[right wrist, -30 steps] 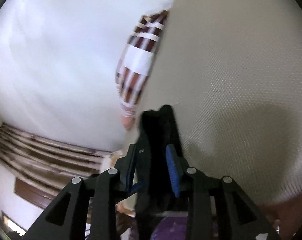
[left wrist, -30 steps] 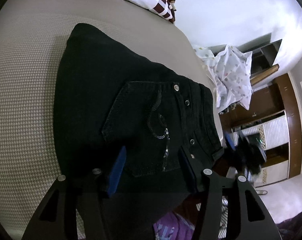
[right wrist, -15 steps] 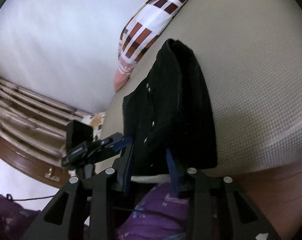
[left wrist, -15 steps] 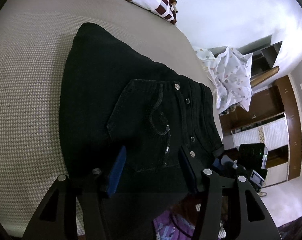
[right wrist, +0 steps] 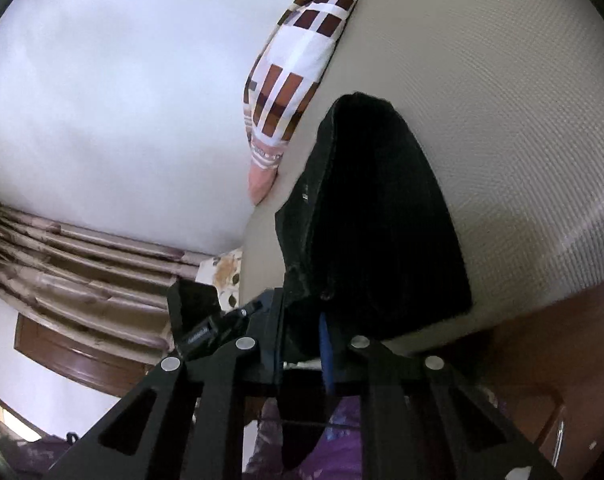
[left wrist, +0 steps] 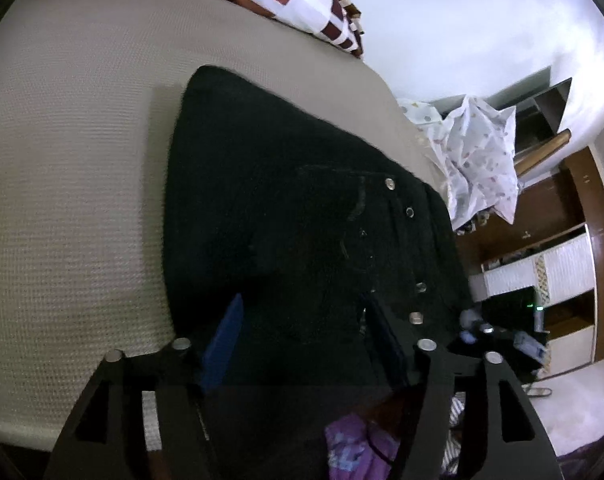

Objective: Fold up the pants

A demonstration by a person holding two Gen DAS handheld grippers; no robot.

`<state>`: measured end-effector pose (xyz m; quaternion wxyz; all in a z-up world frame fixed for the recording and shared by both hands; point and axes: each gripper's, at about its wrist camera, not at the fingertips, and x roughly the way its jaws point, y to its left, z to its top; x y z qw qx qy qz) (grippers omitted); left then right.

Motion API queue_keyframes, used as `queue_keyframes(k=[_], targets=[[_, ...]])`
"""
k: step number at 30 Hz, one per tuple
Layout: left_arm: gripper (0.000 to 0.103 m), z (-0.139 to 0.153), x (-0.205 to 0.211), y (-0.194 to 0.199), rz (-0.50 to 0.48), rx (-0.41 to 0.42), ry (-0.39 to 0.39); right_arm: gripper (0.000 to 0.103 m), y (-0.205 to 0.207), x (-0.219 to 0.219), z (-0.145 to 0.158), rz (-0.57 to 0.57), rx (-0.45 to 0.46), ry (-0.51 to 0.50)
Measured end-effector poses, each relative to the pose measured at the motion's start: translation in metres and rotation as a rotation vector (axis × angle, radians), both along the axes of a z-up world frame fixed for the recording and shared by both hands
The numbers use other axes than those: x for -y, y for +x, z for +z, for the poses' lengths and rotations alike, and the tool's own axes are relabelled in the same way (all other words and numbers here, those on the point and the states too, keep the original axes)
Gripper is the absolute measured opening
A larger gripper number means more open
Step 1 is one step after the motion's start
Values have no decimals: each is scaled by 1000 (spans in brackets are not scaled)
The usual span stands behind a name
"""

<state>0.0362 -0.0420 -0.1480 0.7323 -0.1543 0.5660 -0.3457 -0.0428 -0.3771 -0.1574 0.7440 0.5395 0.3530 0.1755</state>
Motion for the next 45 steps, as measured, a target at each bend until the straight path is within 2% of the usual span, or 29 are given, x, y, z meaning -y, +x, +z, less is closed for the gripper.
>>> queue_keyframes(k=[1,3,7,11,13,17,19,20,22,25,28,35,39,45], targets=[[65,-5,-1,0,-1,-2,2,13,1,2,-18,-1,-49,20],[65,-10,-3,0,3,-2,-12,11,2,10,-52,-20,-85,182],[65,-9,-3,0,3,1,-8,12,9,12,-43,-11,-58,155],[66,-8,0,-4,-9,25,7,12,6,14,-51,-19,-64,220],[66,-6,4,-6,-17,42,27,16,6,16,-47,-18,-59,222],[66,-2,11,-11,-33,91,73,22,2,22,-35,-7,-44,164],[66,1,14,-13,-39,117,97,35,-2,28,-25,-20,-26,134],[66,3,14,-15,-41,133,108,38,-6,32,-16,-34,-15,97],[66,7,17,-18,-48,172,144,52,-13,40,2,-66,-6,-8],[66,13,18,-23,-53,232,196,58,-14,47,22,-85,4,-135],[66,15,16,-25,-43,272,248,62,0,45,39,-63,-3,-279],[66,15,4,-19,14,300,360,70,46,25,41,45,-13,-483],[68,14,-1,-18,36,314,411,73,68,19,34,89,-24,-535],[77,12,-2,-15,53,329,461,76,86,15,21,124,-65,-598]])
